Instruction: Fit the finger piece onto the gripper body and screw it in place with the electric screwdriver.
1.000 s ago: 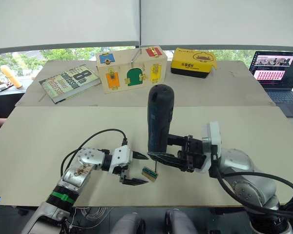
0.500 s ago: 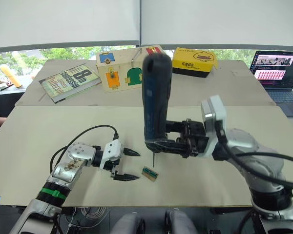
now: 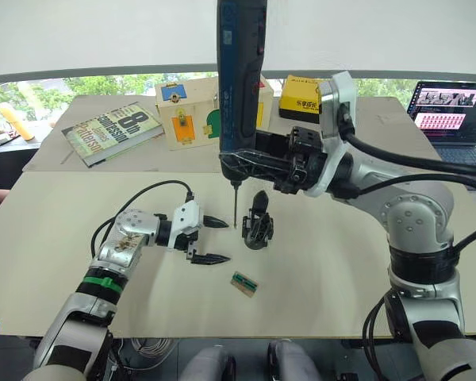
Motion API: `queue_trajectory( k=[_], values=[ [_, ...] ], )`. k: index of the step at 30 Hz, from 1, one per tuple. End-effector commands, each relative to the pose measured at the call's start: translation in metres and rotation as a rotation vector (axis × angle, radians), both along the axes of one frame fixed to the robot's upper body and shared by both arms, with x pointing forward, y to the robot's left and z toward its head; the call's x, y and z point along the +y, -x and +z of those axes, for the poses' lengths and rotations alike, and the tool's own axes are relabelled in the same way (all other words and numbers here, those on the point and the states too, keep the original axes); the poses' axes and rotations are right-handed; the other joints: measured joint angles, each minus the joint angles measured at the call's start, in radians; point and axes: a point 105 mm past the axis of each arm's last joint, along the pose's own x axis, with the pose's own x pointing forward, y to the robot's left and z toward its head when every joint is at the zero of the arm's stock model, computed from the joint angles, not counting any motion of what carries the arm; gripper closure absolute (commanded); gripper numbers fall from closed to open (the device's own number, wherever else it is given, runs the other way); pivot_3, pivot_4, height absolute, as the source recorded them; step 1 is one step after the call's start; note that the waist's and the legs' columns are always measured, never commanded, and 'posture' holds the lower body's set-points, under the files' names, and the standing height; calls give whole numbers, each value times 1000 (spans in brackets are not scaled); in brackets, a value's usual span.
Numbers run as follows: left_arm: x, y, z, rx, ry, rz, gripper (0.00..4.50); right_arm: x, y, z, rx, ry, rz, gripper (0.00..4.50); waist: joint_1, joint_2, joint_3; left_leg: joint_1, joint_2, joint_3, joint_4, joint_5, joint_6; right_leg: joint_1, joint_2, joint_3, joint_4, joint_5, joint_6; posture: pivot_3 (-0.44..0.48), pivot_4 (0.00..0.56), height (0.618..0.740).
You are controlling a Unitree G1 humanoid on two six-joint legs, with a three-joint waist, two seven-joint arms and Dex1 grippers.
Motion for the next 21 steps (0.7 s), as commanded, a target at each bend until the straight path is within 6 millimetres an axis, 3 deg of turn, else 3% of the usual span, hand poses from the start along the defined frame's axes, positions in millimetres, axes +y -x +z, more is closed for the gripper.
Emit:
queue_trajectory(
  k=[1,8,21],
  values=[
    [-5,-12,12,-65,17,8,0,0,0,18,-100,-19,-15,2608,0,0,0,0,0,0,0,0,0,0,0,0,0,0,0,0,150,740],
    [-17,-22,14,-94,27,-1,0,1,-5,9,-124,29,-30,2608,-4,0,0,-1,-1,0,2,0,0,0,-1,-1,0,0,0,0,150,740],
    [-24,-17,5,-74,11,-56,0,-2,-12,-10,-124,84,-57,2608,-8,0,0,-2,-1,-1,2,0,0,0,-1,-1,1,0,0,0,150,740]
  ],
)
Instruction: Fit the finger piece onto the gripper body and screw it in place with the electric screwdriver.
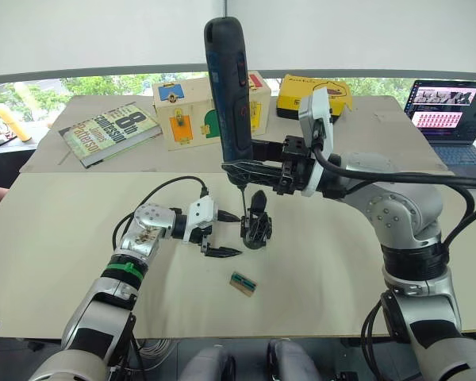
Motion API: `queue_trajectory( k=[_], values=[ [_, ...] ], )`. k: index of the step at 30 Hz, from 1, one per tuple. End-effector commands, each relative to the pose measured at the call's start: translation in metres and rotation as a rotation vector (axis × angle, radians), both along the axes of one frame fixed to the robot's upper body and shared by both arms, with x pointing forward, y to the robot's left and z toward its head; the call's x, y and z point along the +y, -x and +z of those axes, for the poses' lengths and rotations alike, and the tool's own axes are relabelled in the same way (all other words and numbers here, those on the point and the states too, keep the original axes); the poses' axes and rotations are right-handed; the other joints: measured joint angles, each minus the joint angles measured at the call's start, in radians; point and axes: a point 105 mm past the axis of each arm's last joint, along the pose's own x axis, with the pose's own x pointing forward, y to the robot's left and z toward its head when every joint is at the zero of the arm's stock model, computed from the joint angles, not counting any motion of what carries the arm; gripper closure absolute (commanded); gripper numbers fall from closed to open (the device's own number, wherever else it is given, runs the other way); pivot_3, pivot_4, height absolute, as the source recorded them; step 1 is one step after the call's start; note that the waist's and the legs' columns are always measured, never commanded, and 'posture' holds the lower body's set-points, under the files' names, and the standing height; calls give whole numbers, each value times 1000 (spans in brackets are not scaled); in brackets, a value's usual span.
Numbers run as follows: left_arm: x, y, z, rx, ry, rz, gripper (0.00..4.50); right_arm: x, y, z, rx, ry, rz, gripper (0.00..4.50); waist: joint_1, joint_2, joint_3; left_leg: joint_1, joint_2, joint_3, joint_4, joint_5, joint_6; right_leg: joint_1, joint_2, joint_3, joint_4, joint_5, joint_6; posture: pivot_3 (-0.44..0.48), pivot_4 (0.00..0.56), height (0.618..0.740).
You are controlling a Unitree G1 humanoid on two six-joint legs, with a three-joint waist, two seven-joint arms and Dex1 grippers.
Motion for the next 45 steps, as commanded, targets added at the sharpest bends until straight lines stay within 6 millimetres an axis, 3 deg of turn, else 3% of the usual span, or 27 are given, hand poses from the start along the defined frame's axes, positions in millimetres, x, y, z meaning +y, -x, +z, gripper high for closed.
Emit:
queue_trajectory(
  k=[1,16,45],
  values=[
    [-2,-3,9,-42,4,-13,0,0,8,13,-76,-35,27,2608,0,0,0,0,0,0,0,0,0,0,0,0,0,0,0,0,150,740],
    [-3,-5,11,-47,0,-16,0,-2,8,1,-47,-24,20,2608,-2,0,0,0,0,0,0,0,0,0,0,0,0,0,0,0,150,740],
    [-2,-7,12,-65,-3,-2,0,-2,4,-3,-62,-23,13,2608,-4,0,0,0,0,0,1,0,0,0,0,0,0,0,0,0,150,740]
  ],
)
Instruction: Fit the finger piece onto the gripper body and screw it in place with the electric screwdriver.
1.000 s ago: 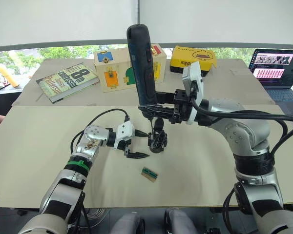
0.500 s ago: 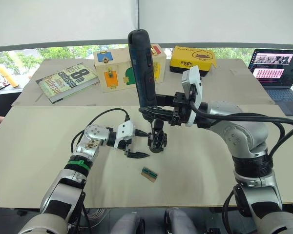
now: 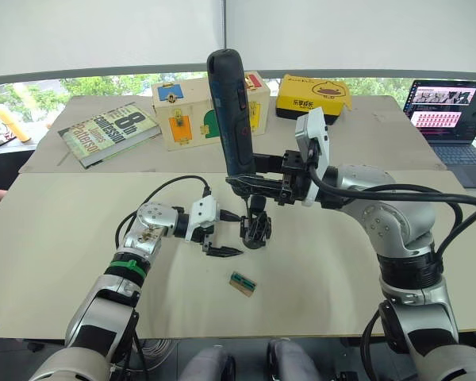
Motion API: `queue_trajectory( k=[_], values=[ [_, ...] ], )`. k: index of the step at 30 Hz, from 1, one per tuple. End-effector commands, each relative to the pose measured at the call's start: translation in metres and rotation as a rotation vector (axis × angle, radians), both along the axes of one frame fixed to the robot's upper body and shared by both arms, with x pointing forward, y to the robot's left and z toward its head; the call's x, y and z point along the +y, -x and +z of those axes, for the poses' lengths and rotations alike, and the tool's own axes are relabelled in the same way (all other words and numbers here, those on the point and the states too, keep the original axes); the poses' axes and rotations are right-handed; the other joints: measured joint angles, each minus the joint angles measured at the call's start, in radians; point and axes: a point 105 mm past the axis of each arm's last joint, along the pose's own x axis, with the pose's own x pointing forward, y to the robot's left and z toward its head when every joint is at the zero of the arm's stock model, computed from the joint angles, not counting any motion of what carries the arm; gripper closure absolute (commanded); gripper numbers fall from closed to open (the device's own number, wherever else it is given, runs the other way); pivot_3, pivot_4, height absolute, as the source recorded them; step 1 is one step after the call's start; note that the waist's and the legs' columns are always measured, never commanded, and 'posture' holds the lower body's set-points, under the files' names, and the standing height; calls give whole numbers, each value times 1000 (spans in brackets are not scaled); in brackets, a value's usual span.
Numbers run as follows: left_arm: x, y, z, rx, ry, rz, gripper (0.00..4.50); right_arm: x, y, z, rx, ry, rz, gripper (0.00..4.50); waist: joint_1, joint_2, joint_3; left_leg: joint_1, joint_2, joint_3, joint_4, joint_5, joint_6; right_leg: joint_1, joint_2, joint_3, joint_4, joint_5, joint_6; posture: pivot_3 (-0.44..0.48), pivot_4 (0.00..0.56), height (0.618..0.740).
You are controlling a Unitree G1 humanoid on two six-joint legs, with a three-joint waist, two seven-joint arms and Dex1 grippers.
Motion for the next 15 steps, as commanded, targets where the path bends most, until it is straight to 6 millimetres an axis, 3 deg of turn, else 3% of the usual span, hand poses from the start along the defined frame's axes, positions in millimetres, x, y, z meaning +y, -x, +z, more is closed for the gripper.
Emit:
queue_trajectory(
  k=[1,15],
  values=[
    [0,-3,10,-52,7,-3,0,0,7,16,-78,-48,19,2608,0,0,0,0,0,0,0,0,0,0,0,0,0,0,0,0,150,740],
    [-6,-3,9,-30,20,1,0,0,8,11,-98,-42,23,2608,0,0,0,0,0,0,0,0,0,0,0,0,0,0,0,0,150,740]
  ],
)
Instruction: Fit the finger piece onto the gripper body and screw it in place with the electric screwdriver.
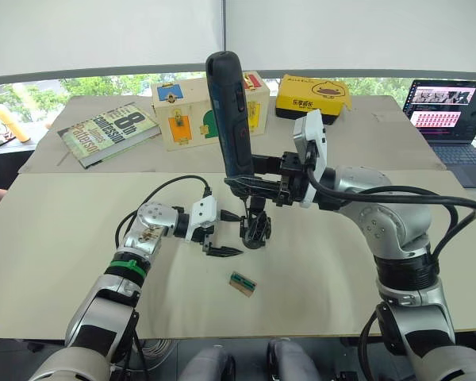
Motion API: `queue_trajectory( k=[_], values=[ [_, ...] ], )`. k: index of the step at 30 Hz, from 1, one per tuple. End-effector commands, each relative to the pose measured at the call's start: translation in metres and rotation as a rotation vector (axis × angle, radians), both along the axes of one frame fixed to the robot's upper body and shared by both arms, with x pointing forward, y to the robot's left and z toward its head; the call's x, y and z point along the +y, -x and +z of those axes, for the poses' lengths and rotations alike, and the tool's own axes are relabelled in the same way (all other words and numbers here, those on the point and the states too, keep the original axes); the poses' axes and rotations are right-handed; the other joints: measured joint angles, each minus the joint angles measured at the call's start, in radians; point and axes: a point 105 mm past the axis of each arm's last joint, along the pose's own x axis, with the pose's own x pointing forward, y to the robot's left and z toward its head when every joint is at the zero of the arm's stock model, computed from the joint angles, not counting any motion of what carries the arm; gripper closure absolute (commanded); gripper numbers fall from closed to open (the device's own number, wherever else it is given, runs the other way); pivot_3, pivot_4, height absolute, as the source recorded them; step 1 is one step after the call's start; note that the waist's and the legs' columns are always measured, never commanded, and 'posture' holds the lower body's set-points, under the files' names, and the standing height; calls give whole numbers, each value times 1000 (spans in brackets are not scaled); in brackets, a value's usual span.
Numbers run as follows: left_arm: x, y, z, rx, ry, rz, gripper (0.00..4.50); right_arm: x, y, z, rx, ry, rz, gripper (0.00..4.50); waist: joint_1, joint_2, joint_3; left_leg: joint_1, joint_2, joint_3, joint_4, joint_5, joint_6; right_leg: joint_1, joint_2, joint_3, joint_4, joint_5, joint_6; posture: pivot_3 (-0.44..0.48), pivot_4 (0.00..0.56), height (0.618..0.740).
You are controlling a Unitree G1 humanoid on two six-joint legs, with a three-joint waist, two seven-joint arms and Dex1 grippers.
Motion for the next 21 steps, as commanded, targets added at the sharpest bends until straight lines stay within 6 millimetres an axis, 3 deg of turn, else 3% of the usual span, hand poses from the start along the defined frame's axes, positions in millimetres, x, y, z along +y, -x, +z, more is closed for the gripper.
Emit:
queue_trajectory(
  k=[1,9,15,19,21],
  values=[
    [-6,-2,10,-28,29,-10,0,-1,8,14,-90,-35,21,2608,0,0,0,0,0,0,0,0,0,0,0,0,0,0,0,0,150,740],
    [-32,-8,6,-16,53,10,0,-2,13,13,-117,-25,32,2608,1,0,0,0,0,0,1,0,0,0,0,0,0,0,0,0,150,740],
    [-40,-12,6,-17,69,21,0,-2,14,13,-119,-18,29,2608,0,0,0,0,0,0,1,0,0,0,0,1,0,0,0,0,150,740],
    [-40,-12,4,-5,68,17,1693,-3,12,10,-111,-16,23,2608,2,0,0,0,0,0,2,0,0,0,0,1,0,0,0,0,150,740],
    [-40,-12,4,-1,66,14,1674,-5,11,4,-104,-6,33,2608,2,0,0,0,0,0,2,0,0,1,-1,1,0,0,0,0,150,740]
  ],
)
